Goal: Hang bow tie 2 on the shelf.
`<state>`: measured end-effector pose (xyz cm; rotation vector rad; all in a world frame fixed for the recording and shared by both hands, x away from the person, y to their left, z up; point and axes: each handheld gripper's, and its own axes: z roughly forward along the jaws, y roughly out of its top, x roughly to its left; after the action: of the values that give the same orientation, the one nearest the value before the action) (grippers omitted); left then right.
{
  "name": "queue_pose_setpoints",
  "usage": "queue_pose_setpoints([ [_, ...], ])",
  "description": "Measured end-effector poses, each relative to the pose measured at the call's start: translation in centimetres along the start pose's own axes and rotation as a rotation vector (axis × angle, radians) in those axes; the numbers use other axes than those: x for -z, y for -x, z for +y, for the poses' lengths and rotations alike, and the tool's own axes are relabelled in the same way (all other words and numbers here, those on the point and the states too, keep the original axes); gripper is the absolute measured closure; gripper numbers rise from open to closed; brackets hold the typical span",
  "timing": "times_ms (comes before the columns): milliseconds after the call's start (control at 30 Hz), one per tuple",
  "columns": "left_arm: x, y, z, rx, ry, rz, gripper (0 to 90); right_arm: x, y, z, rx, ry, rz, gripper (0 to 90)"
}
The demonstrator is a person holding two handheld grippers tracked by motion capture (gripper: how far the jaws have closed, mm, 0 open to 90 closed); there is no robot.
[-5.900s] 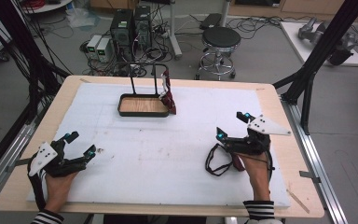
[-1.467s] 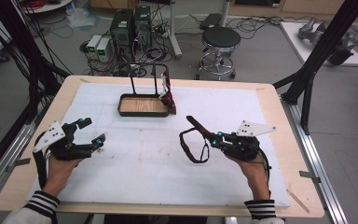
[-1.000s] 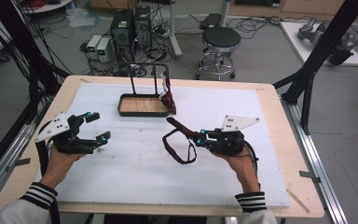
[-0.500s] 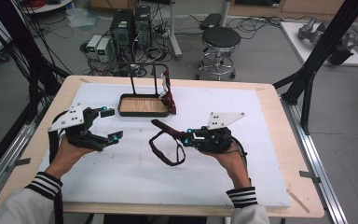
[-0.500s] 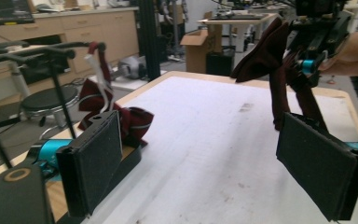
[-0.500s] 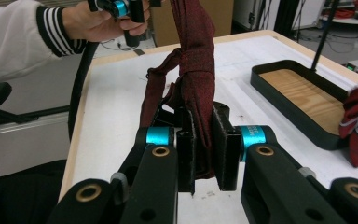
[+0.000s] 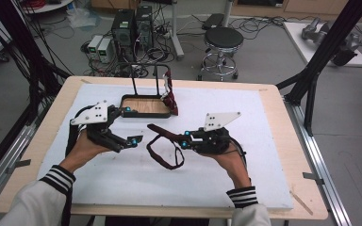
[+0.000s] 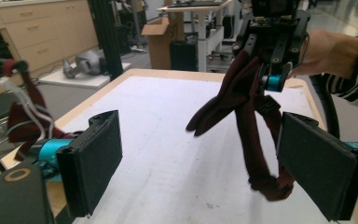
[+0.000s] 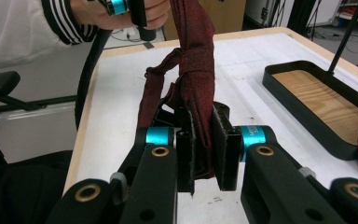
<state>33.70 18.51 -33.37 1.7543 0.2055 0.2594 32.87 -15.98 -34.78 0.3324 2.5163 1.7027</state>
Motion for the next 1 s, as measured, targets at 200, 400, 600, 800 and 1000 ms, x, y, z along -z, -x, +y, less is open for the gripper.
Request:
queue_pose_setpoints([
  [200,-0.9,0.4,0.4,-0.032,-0.017,-0.060,18.2,-0.2,-0.1,0.1,0.006,-0.018,0.018,81.6],
  [400,-1.4,0.7,0.7,-0.065,-0.026,-0.108,25.9,-0.6,-0.4,0.5,0.023,-0.030,0.030,81.6],
  [600,-1.6,0.7,0.6,-0.068,-0.037,-0.139,34.7,-0.8,-0.4,0.5,0.036,-0.034,0.031,81.6],
  [800,-1.7,0.8,0.6,-0.074,-0.047,-0.142,47.2,-1.0,-0.4,0.5,0.043,-0.043,0.035,81.6],
  [1000,-1.5,0.9,0.6,-0.105,-0.057,-0.138,64.7,-1.1,-0.5,0.8,0.044,-0.048,0.037,81.6],
])
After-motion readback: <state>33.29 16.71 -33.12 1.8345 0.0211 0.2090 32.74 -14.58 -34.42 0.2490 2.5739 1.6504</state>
